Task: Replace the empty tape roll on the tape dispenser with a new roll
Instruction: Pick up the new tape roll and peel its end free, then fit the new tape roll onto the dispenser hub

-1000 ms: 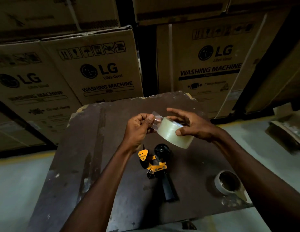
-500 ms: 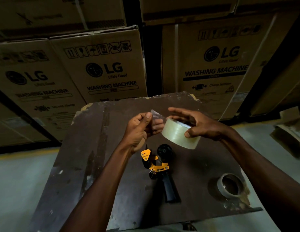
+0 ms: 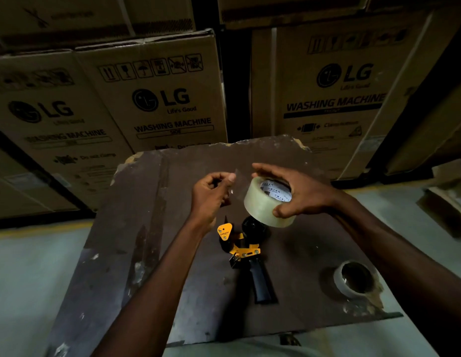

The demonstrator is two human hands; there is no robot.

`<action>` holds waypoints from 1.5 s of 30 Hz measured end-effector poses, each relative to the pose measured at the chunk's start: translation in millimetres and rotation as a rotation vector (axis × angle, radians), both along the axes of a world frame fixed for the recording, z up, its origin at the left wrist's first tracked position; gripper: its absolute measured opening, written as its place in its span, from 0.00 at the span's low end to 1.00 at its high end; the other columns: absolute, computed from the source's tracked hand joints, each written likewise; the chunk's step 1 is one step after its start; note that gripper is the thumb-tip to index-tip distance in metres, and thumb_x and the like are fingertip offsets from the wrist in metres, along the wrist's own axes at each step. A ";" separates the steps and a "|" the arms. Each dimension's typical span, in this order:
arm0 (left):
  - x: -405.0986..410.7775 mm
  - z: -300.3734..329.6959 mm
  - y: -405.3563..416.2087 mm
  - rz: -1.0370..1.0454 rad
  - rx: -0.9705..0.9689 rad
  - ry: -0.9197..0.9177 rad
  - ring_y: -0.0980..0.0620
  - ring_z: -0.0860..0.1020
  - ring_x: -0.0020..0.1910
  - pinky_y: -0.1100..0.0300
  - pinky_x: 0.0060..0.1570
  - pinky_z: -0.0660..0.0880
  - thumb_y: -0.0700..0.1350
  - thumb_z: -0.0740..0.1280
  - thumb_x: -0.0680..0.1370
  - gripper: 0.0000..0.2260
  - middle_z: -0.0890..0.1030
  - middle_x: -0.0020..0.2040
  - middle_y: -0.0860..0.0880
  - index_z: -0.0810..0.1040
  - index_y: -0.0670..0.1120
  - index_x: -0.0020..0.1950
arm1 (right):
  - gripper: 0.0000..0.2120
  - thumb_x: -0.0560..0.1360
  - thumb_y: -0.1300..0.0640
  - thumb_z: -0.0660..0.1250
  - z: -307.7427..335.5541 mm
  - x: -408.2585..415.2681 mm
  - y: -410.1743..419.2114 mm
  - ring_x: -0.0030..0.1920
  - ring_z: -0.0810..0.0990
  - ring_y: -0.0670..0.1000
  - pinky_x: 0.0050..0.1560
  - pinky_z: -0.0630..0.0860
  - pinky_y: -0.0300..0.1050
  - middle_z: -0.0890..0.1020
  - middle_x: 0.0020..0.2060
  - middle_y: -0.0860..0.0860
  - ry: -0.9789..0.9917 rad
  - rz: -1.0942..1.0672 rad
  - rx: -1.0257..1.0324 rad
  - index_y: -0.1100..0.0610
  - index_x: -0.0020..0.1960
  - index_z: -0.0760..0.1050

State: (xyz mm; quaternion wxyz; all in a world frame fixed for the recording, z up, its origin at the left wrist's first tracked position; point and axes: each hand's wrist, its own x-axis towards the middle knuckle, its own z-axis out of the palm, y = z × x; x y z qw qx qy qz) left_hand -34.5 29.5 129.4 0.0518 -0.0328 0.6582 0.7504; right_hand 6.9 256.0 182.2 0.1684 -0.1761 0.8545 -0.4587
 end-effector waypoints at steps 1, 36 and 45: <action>1.3 -1.5 1.4 0.025 0.002 -0.018 0.55 0.71 0.27 0.58 0.32 0.75 0.45 0.74 0.74 0.04 0.75 0.29 0.51 0.82 0.46 0.46 | 0.49 0.62 0.55 0.77 -0.9 -0.3 -1.6 0.72 0.69 0.42 0.72 0.70 0.50 0.69 0.74 0.46 0.002 0.002 0.001 0.41 0.78 0.57; -19.0 -67.4 -19.1 -0.503 -0.486 -0.003 0.67 0.76 0.52 0.71 0.47 0.73 0.53 0.71 0.77 0.21 0.78 0.59 0.51 0.74 0.56 0.69 | 0.57 0.59 0.46 0.80 -109.0 -37.2 -7.5 0.70 0.67 0.53 0.70 0.67 0.45 0.66 0.72 0.54 0.222 0.004 0.385 0.51 0.80 0.53; -12.6 -94.1 -18.2 -0.608 -0.598 0.026 0.61 0.69 0.67 0.81 0.53 0.66 0.43 0.79 0.69 0.37 0.72 0.69 0.52 0.68 0.45 0.75 | 0.59 0.58 0.42 0.80 -133.2 -38.9 -14.1 0.73 0.66 0.54 0.71 0.67 0.47 0.65 0.75 0.53 0.206 0.023 0.441 0.49 0.80 0.51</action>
